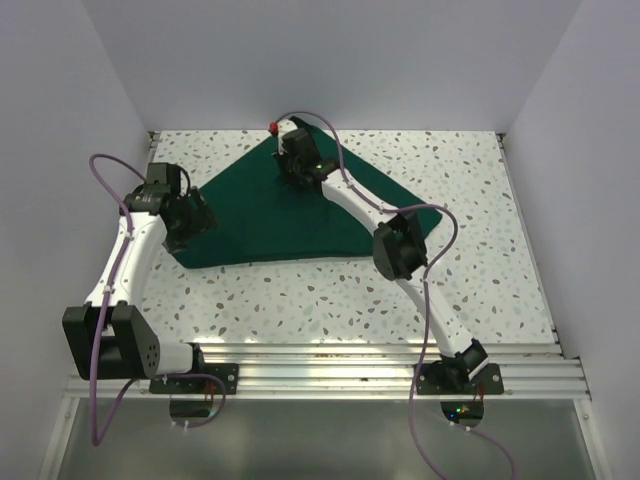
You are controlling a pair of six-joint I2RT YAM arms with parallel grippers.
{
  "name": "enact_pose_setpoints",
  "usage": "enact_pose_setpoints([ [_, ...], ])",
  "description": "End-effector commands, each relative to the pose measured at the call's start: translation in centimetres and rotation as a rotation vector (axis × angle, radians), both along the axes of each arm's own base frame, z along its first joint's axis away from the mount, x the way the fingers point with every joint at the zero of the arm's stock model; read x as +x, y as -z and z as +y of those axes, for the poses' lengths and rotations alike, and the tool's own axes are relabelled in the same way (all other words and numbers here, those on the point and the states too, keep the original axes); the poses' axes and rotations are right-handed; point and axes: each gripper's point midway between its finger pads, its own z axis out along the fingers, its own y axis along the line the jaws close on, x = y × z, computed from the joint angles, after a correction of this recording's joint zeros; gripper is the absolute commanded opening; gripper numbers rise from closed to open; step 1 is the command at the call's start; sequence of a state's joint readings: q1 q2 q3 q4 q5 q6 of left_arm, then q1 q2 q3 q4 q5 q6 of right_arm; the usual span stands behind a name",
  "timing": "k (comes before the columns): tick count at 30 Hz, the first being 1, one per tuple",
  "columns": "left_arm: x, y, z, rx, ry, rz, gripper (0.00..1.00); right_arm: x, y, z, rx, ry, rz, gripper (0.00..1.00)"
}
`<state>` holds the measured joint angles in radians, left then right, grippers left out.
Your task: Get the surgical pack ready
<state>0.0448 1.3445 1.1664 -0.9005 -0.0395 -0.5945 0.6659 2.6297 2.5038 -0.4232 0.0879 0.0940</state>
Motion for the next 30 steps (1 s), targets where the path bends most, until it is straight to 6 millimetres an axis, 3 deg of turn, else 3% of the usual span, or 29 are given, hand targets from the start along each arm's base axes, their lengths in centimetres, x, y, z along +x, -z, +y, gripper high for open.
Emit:
enact_pose_setpoints([
  [1, 0.2, -0.3, 0.5, 0.009, -0.034, 0.002, 0.84, 2.7, -3.1, -0.2, 0.057, 0.045, -0.116, 0.0],
  [13, 1.3, -0.9, 1.4, 0.022, -0.066, 0.018, 0.86, 3.7, 2.2, -1.7, 0.042, 0.085, -0.036, 0.0],
  [19, 3.7, -1.9, 2.4, -0.002, -0.103, 0.001, 0.87, 3.6, 3.3, -2.0, 0.066, 0.088, 0.002, 0.0],
  [25, 6.0, -0.1, 5.0, -0.118, -0.188, 0.018, 0.89, 3.2, 4.5, -1.8, 0.094, 0.078, 0.046, 0.0],
  [30, 7.9, 1.7, 9.1, -0.108, -0.26, 0.03, 0.89, 2.4, 5.4, -1.3, 0.114, 0.061, 0.09, 0.01],
])
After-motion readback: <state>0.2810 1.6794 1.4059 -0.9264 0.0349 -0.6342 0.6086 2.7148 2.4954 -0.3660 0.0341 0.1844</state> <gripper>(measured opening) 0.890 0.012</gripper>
